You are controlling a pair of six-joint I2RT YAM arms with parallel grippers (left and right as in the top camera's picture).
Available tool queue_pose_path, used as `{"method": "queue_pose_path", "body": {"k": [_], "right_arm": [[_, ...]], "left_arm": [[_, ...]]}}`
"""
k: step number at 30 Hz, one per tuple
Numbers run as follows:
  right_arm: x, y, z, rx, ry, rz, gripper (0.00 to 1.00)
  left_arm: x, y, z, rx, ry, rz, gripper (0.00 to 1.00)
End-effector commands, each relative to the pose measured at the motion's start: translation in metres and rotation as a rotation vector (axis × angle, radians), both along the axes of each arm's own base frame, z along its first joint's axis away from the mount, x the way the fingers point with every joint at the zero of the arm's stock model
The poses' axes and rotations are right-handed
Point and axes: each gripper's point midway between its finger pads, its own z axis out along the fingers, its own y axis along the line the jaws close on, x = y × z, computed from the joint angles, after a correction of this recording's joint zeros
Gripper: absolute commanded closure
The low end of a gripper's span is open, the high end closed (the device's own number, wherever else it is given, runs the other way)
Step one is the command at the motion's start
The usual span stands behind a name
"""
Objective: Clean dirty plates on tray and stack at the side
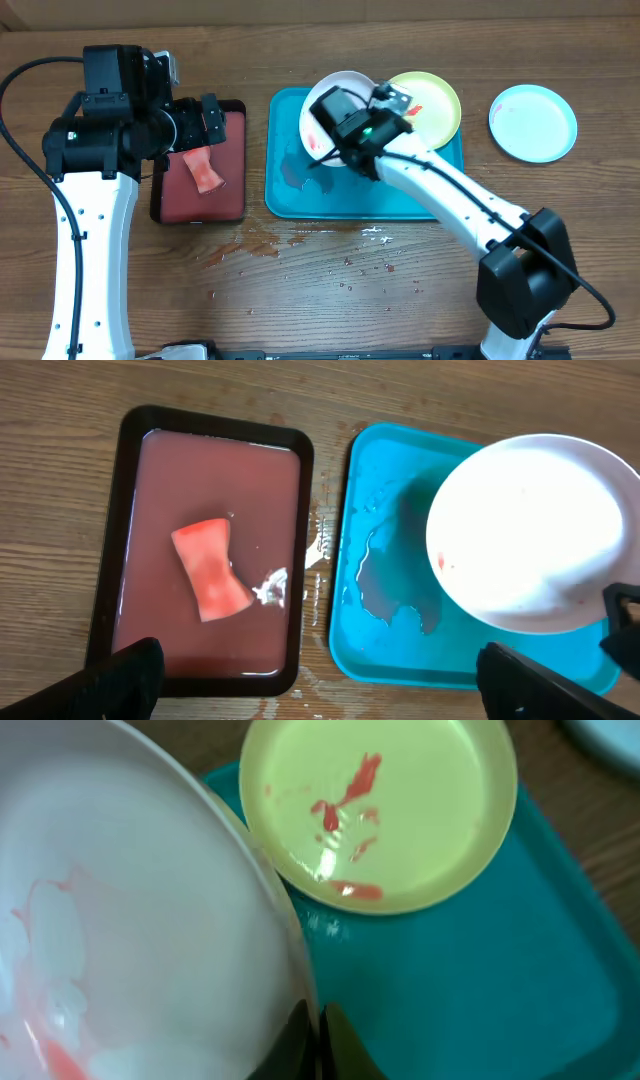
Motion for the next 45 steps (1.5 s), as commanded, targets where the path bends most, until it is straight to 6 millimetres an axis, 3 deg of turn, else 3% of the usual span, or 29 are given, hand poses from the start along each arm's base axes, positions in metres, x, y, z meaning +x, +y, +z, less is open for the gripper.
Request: {"method": "queue_pose_path", "body": {"k": [1,11,16,22,27,29,36,38,39,42,45], "right_arm": [[-0.016,0.017,-0.013,0.248,0.058,-0.154,0.96],[-0.029,0.021,-0.051,0.437,0.069,-0.434,0.96],[-0.021,0.027,-0.050,0.517,0.030,-0.521,0.96],[-0.016,0.048,-0.047,0.636,0.052,-0.520,0.96],[-0.025,0.048,-0.050,0.624,0.097,-0.523,0.49],[-0.032,0.042,-0.054,0.588,0.120,-0.523,0.44],[-0.028,0.001,-0.054,0.348,0.113,-0.358,0.44],[-0.023,-0.008,-0.054,0.307,0.127,-0.288,0.47],[-0.017,-0.013,-0.053,0.285,0.130,-0.242,0.53],[-0.007,-0.016,-0.052,0.271,0.128,-0.157,0.59],[0.004,0.003,-0.055,0.307,0.137,0.005,0.66]], "left_arm": [[-0.002,-0.002,0.012,0.001,-0.036,-0.011,0.00],[-0.003,-0.003,0.011,-0.008,-0.028,-0.004,0.00],[-0.004,-0.003,0.011,-0.009,-0.026,-0.004,0.00],[-0.005,-0.003,0.010,-0.011,-0.017,-0.001,0.00],[-0.006,-0.003,0.009,-0.011,-0.014,-0.001,0.00],[-0.006,-0.003,0.009,-0.010,-0.014,-0.001,0.00],[-0.007,-0.003,0.009,-0.010,-0.010,-0.002,0.00],[-0.007,-0.003,0.008,-0.010,-0.007,-0.002,0.00],[-0.007,-0.003,0.008,-0.010,-0.007,-0.002,0.00],[-0.007,-0.003,0.009,-0.010,-0.007,-0.001,0.00],[-0.007,-0.003,0.009,-0.010,-0.008,-0.001,0.00]]}}
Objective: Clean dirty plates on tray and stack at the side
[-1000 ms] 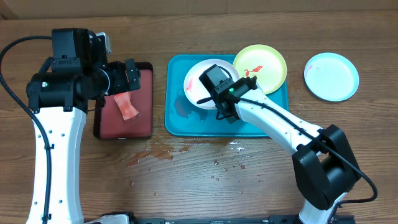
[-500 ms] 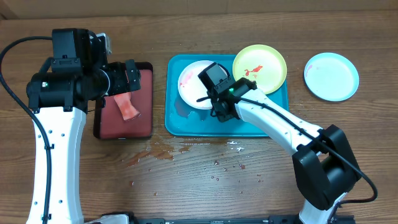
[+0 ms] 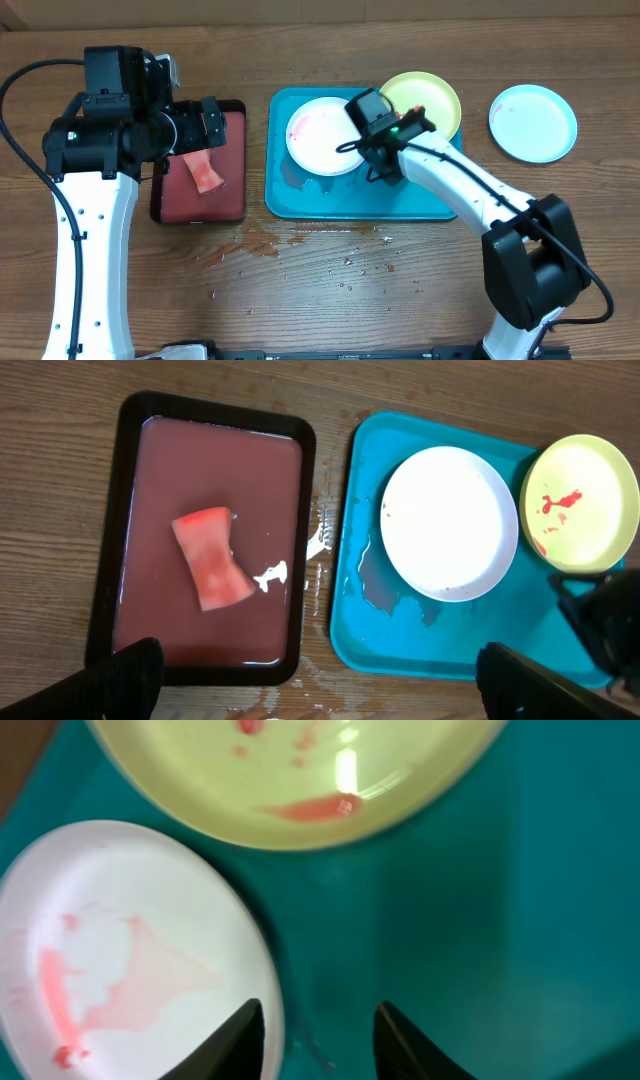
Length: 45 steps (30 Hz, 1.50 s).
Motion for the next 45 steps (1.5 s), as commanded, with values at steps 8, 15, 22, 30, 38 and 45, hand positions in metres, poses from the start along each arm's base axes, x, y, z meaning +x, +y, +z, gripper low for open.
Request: {"method": "queue_pose_path", "body": {"k": [8,15,22,30,38,45], "right_arm": [[-0.005,0.017,-0.029,-0.022,0.084,0.286,0.68],[-0.005,0.021,-0.047,-0.013,0.113,0.291,0.68],[0.001,0.031,-0.058,0.023,0.106,0.302,0.68],[-0.007,0.032,-0.053,0.050,0.163,0.296,0.61],[-0.001,0.026,-0.023,0.049,0.175,0.285,0.53],[0.017,0.037,-0.018,0.085,0.094,0.292,0.51]], "left_arm": [[-0.002,-0.002,0.012,-0.008,-0.031,-0.002,0.00],[-0.002,-0.002,0.012,-0.008,-0.031,-0.001,0.00],[-0.002,-0.002,0.011,-0.008,-0.030,-0.001,0.00],[-0.003,-0.002,0.007,-0.008,-0.019,-0.001,0.00],[-0.004,0.004,-0.002,0.024,0.006,0.019,0.01],[-0.010,0.010,-0.032,0.051,0.083,0.037,0.00]]}}
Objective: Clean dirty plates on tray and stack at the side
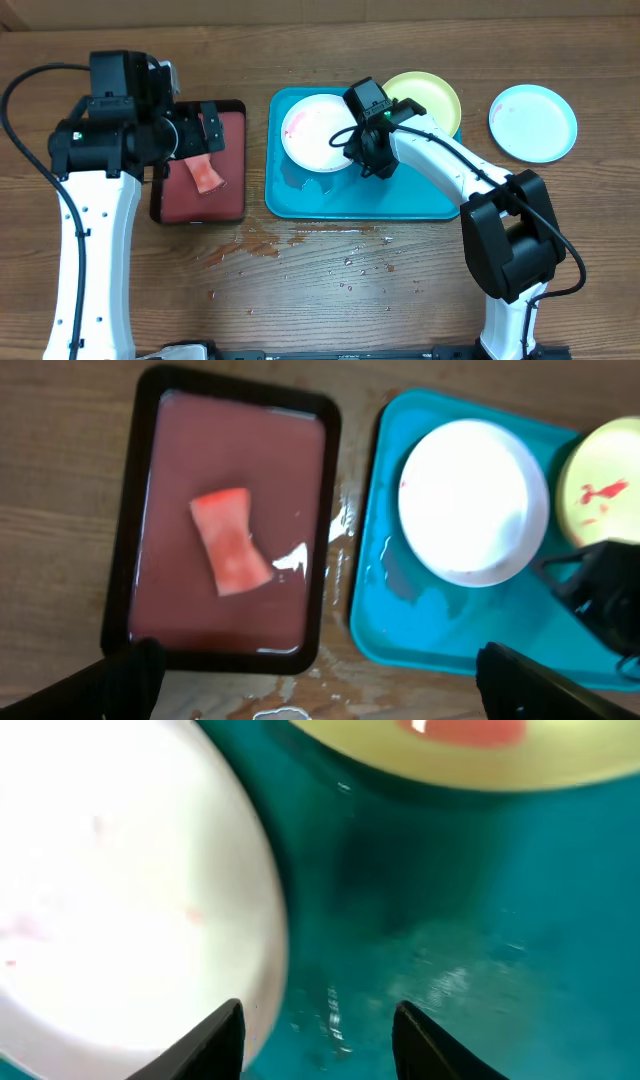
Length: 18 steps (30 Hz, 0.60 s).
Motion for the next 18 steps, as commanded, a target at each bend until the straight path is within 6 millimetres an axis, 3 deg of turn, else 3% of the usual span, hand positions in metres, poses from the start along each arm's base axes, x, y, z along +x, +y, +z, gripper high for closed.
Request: {"method": "queue_pose_path", "body": {"k": [1,8,18], "right_arm": [[0.015,0.006,0.011,0.031,-0.057,0.001,0.51],[0.015,0.007,-0.003,0.020,-0.036,0.001,0.51],[0.012,0.005,-0.004,0.004,-0.027,0.046,0.50]], "left_arm": [[-0.004,0.002,-0.014,0.012,0.032,0.015,0.00],[-0.007,0.010,-0.042,0.050,0.073,0.036,0.00],[-0.018,0.023,-0.123,0.086,0.142,0.136,0.00]]}}
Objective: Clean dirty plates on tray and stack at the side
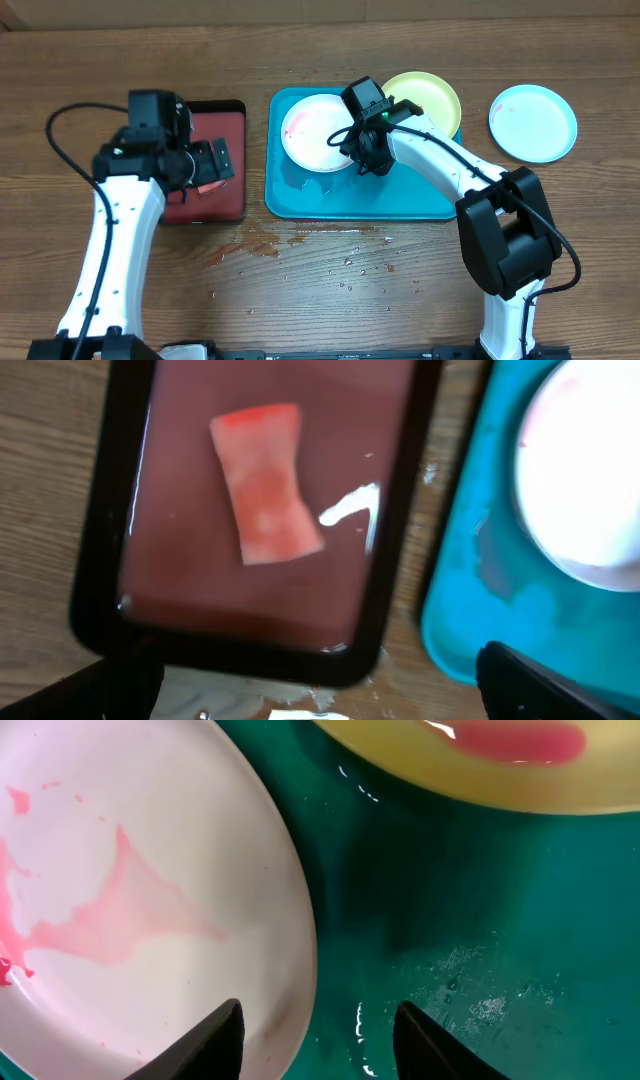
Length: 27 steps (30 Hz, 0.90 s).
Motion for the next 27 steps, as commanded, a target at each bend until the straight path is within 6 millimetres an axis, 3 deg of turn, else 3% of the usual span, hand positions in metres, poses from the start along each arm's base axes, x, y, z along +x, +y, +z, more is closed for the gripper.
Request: {"method": "queue_pose_path", "body": {"k": [1,5,13,23,27], "right_arm": [[0.005,0.000,0.003,-0.007,-0.010,0.038,0.50],[0.001,-0.002,0.001,-0.015,0.004,0.041,0.50],[-0.005,-0.005,0.000,-0.029,0.032,0.041,0.50],[-0.010,-0.008,-0.002,-0.040,0.053,0.042,0.50],[-0.013,-0.009,-0.002,-0.045,0.063,0.042,0.50]], "left_arm": [[-0.004,0.009,-0.021,0.039,0.009,0.049,0.00],[0.005,0.013,-0.035,0.058,-0.045,0.055,0.00],[0.024,0.024,-0.042,0.064,-0.137,0.087,0.00],[0.032,0.013,-0.102,-0.048,-0.015,0.043,0.02],[0.034,0.009,-0.117,-0.072,0.008,0.035,0.04]]}}
